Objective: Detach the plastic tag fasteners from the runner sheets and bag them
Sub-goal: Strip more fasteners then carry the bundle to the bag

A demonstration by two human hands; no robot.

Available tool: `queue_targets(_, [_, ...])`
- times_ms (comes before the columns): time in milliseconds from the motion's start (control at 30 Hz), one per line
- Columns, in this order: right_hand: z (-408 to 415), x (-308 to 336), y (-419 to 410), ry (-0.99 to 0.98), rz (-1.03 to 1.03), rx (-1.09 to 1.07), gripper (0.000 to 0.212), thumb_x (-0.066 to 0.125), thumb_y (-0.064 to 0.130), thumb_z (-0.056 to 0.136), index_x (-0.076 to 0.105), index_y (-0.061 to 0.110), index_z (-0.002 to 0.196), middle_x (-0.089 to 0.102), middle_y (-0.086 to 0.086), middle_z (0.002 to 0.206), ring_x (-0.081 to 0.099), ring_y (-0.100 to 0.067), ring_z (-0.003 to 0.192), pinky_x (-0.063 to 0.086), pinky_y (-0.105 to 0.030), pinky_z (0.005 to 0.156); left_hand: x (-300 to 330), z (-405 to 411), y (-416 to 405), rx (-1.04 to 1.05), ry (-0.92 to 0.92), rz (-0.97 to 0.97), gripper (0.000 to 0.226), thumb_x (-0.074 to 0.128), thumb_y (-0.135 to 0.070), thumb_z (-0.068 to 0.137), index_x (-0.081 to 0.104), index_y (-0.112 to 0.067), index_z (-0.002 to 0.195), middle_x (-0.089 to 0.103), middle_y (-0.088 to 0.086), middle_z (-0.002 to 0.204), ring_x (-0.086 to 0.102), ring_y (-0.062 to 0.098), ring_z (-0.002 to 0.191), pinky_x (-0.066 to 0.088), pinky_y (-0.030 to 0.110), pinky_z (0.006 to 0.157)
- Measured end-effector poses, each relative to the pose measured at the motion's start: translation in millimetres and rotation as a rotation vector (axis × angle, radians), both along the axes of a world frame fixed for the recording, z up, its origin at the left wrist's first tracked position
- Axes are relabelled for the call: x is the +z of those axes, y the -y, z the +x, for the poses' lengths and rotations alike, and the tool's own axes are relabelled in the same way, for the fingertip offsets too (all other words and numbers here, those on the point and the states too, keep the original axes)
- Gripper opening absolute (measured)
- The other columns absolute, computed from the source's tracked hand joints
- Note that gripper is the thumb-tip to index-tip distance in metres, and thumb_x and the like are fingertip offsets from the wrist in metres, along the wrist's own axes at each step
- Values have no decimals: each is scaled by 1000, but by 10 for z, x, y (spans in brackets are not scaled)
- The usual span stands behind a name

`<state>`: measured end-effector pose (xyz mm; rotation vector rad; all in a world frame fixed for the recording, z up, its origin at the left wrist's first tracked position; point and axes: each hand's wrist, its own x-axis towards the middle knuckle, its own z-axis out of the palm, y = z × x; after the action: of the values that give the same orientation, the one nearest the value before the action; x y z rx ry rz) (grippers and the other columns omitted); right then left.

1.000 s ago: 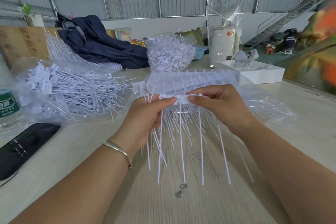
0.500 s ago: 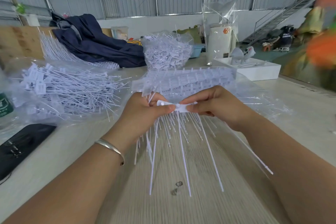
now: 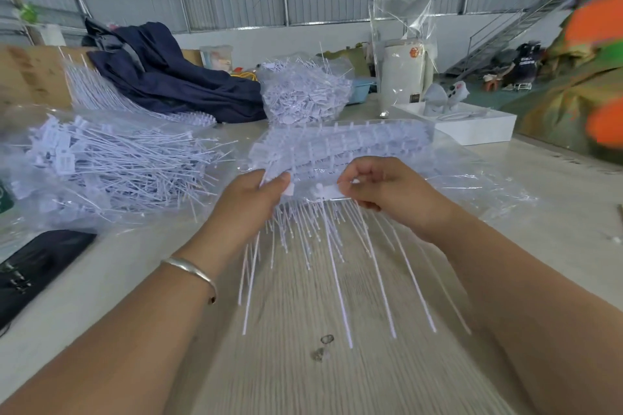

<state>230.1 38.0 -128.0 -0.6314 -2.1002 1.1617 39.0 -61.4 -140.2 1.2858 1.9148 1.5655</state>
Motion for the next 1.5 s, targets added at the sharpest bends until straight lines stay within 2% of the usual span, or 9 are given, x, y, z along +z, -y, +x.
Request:
queue_targets(133, [-18, -28, 5, 3, 55, -41, 15, 64, 18, 91, 62, 14, 76, 44, 11, 50, 37, -5, 48, 33, -17, 55, -10, 80, 27, -98, 106, -29, 27, 54, -31, 98, 42, -13, 82, 49, -1, 55, 44, 13, 37, 31, 18, 37])
queue_targets(333, [-36, -38, 50, -39, 93, -12, 20, 60, 16, 94, 59, 19, 75, 48, 9, 54, 38, -11, 53, 33, -27, 60, 62, 141, 79, -222, 373, -97, 26, 75, -19, 82, 56, -23, 66, 33, -9, 53, 23, 6, 41, 17, 17, 36])
queue_targets(467, [-38, -34, 72, -37, 108, -2, 19, 57, 13, 95, 58, 17, 76, 51, -1, 62, 43, -14, 58, 36, -29, 63, 28, 134, 45, -208, 590, -118, 51, 73, -2, 80, 31, -26, 65, 24, -10, 51, 19, 4, 36, 14, 15, 30])
queue_targets(600, [-60, -73, 55, 26, 125, -15, 19, 58, 15, 94, 59, 18, 75, 49, 1, 59, 44, -16, 58, 37, -29, 63, 10, 166, 46, -242, 605, -166, 32, 70, -36, 83, 44, -21, 74, 23, -7, 55, 18, 5, 38, 13, 15, 31])
queue_targets(700, [-76, -91, 39, 36, 143, -14, 19, 58, 12, 93, 59, 18, 74, 48, 11, 54, 43, -11, 55, 35, -26, 60, 2, 216, 57, -327, 552, -224, 43, 75, -50, 66, 59, -15, 83, 26, -9, 54, 20, 5, 39, 15, 15, 30])
queue_targets(1000, [-72, -81, 44, 24, 230, 23, 15, 60, 13, 93, 61, 6, 80, 48, 14, 54, 41, 0, 49, 33, -12, 54, 38, 245, 115, -438, 348, -247, 28, 82, -39, 65, 60, -26, 53, 23, -8, 54, 18, 7, 43, 17, 17, 37])
queue_targets(1267, [-46, -68, 23, 15, 283, -40, 26, 69, 32, 88, 60, 11, 76, 48, 12, 59, 40, -7, 55, 32, -20, 57, 44, 166, 82, -267, 484, -107, 30, 73, -15, 83, 47, -20, 69, 29, -10, 49, 20, 4, 37, 13, 16, 35])
queue_targets(1400, [-20, -22, 1, 2, 211, -18, 24, 67, 28, 90, 65, 5, 82, 55, -20, 72, 47, -20, 65, 38, -30, 67, 97, 106, 112, -297, 599, -90, 31, 70, -16, 81, 43, -21, 67, 24, -11, 49, 18, 3, 35, 11, 15, 34])
queue_targets(1500, [-4, 2, 22, -15, 117, 7, 24, 67, 29, 90, 64, 7, 80, 54, -8, 63, 48, -16, 64, 41, -21, 66, 123, 113, 129, -377, 680, -87, 32, 70, -20, 73, 38, -22, 65, 21, -10, 50, 16, 2, 34, 11, 15, 33])
